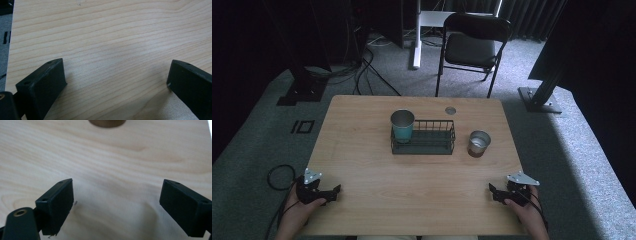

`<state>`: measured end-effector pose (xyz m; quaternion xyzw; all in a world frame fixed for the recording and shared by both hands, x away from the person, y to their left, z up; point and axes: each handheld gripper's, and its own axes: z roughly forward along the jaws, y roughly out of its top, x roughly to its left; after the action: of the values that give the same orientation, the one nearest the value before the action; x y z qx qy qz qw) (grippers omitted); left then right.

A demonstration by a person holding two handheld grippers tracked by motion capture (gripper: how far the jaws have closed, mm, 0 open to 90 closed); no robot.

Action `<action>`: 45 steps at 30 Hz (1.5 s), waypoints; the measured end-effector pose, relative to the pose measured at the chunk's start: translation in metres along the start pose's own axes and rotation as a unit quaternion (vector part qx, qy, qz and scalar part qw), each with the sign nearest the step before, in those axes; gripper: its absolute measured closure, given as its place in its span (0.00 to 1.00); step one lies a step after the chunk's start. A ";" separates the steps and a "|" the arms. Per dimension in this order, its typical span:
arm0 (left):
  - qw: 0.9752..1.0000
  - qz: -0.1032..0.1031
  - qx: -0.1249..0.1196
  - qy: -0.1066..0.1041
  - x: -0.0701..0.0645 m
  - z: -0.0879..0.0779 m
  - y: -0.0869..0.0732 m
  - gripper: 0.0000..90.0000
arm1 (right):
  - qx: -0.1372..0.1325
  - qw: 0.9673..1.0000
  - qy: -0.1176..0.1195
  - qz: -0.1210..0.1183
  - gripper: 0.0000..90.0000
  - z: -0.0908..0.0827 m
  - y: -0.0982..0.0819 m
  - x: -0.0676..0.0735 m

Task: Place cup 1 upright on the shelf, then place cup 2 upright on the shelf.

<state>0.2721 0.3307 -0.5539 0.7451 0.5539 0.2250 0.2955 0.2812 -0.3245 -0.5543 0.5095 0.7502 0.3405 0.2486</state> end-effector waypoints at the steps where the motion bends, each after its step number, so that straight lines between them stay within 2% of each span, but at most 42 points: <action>1: 1.000 0.000 0.000 0.000 0.000 0.000 0.000 0.03 | 0.000 1.000 0.000 0.001 0.13 -0.001 -0.001 0.000; 3: 1.000 0.000 0.000 0.000 0.000 0.000 0.000 0.03 | 0.006 1.000 -0.001 0.006 0.13 -0.003 -0.003 -0.001; 5: 1.000 0.000 0.000 0.000 0.000 0.000 0.000 0.03 | 0.022 1.000 0.001 -0.001 0.13 -0.005 -0.006 -0.002; 8: 1.000 0.000 0.000 0.000 0.000 0.000 0.000 0.03 | 0.029 0.999 0.003 0.014 0.13 -0.007 -0.009 -0.004; 27: 1.000 0.000 0.000 0.000 0.000 0.000 0.000 0.03 | 0.032 0.999 0.006 0.019 0.13 -0.007 -0.008 -0.004; 45: 1.000 0.000 0.000 0.000 0.000 0.000 0.000 0.03 | 0.028 0.999 -0.007 0.033 0.13 -0.003 -0.001 -0.001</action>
<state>0.2721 0.3308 -0.5539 0.7452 0.5539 0.2249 0.2955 0.2788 -0.3264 -0.5536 0.5429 0.7404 0.3241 0.2281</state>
